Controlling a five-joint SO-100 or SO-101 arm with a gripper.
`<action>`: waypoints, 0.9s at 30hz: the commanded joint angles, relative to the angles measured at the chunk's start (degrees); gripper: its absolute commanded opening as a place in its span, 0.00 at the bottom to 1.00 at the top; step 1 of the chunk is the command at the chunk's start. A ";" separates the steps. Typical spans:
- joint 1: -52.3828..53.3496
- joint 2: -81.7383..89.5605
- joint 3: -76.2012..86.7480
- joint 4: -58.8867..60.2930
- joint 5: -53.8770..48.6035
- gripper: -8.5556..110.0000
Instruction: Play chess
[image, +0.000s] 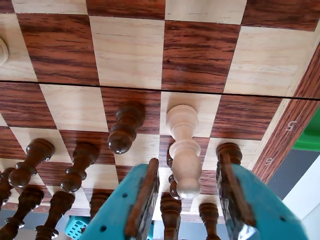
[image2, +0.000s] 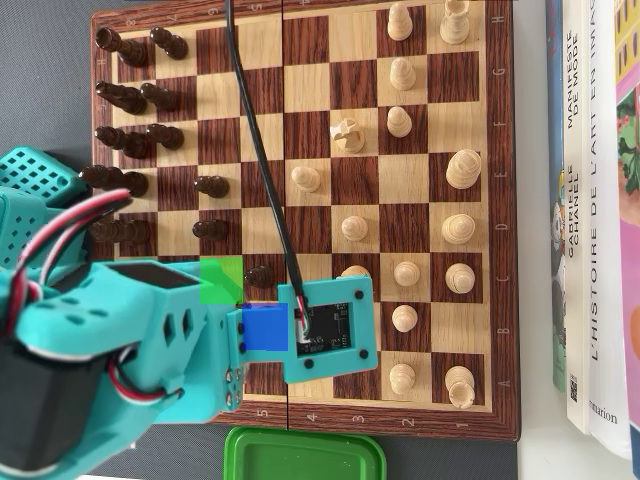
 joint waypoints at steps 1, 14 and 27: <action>0.79 0.53 -0.70 -0.62 0.00 0.21; 0.88 0.26 -0.18 -0.70 0.00 0.21; 0.97 -2.20 -0.88 -0.70 -0.26 0.21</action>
